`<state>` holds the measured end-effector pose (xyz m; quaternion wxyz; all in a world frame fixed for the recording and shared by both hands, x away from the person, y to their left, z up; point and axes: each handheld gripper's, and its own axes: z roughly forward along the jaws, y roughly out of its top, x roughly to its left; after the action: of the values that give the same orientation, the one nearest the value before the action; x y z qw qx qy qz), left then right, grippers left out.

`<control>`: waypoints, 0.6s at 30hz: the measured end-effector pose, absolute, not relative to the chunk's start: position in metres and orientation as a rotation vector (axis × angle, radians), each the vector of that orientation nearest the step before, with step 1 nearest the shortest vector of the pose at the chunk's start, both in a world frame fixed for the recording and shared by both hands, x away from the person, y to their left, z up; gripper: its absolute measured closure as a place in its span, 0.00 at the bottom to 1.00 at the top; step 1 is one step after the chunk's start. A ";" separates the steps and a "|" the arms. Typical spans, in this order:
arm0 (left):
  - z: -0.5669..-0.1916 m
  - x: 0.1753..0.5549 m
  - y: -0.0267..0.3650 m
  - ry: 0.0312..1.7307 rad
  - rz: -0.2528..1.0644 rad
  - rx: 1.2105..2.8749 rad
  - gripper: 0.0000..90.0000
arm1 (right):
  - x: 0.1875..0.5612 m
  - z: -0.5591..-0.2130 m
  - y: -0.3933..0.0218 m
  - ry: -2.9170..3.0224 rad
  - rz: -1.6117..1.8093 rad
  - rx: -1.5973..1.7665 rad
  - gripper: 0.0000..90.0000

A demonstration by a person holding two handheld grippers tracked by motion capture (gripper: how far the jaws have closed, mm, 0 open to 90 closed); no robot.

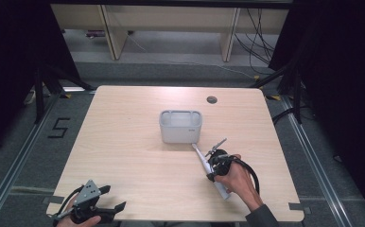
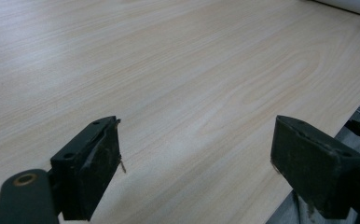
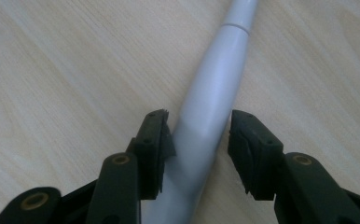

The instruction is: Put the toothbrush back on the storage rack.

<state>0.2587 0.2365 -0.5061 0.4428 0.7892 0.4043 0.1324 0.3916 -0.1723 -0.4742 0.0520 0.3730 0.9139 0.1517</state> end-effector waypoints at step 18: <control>-0.506 0.259 0.236 1.003 0.329 1.955 0.17 | 0.403 -0.476 -0.158 2.884 0.255 1.064 0.73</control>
<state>0.2586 0.2362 -0.5062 0.4437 0.7886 0.4045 0.1326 0.4026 -0.1579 -0.4759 0.0285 0.3448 0.9346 0.0827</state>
